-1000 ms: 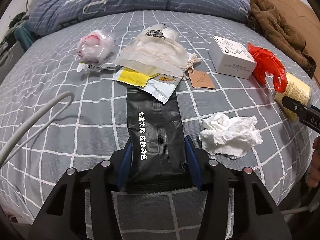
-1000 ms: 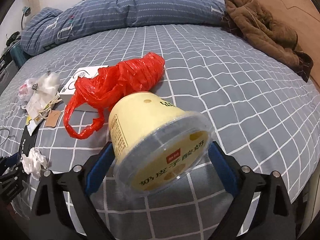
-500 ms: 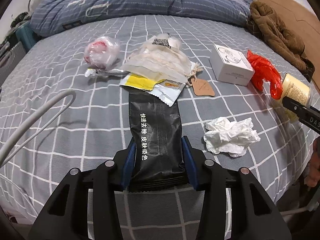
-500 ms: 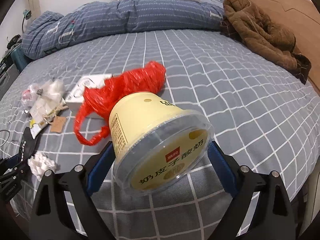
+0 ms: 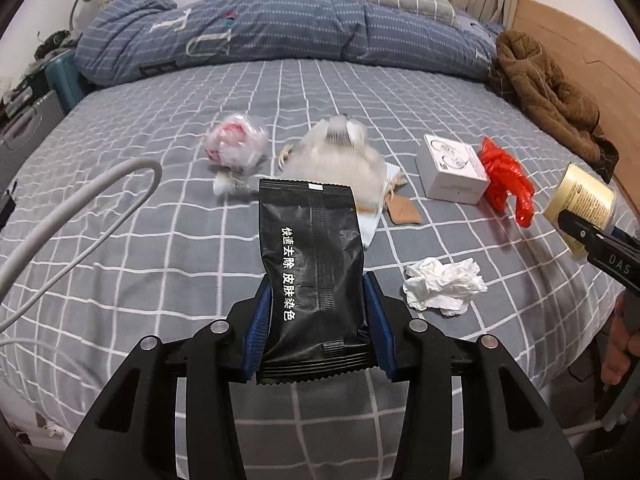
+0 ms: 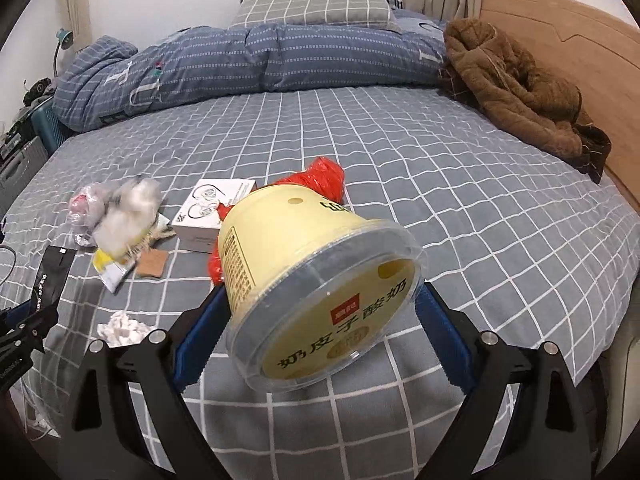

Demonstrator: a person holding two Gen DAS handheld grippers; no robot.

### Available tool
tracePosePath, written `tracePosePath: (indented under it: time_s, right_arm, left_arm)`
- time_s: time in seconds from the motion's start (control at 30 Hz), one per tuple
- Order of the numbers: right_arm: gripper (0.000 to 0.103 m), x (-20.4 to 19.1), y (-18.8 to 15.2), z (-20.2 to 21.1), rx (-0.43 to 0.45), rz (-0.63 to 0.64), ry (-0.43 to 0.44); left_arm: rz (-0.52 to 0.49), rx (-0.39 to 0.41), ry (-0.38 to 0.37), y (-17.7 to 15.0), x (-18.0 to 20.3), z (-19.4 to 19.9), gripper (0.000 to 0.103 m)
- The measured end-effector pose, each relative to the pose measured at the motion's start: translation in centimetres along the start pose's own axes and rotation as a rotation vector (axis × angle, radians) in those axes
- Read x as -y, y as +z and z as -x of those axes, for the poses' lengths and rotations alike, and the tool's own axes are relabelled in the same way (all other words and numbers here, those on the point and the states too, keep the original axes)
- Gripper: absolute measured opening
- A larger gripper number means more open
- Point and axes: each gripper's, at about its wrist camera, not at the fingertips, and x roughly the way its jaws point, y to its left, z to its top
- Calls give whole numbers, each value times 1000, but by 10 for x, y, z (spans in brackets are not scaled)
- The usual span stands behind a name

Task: Collect trash

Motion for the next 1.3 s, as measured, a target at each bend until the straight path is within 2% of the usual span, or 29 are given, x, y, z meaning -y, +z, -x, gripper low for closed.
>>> tracePosePath:
  time_s: [0.6,1.3]
  right_arm:
    - [88,-35,-9,68,96,46,14]
    - [88,-77,-49,122,110,109,67]
  left_arm:
    - [11,57,8,-18,-15,56,43]
    - [36,88,33,-52,-35,105,43]
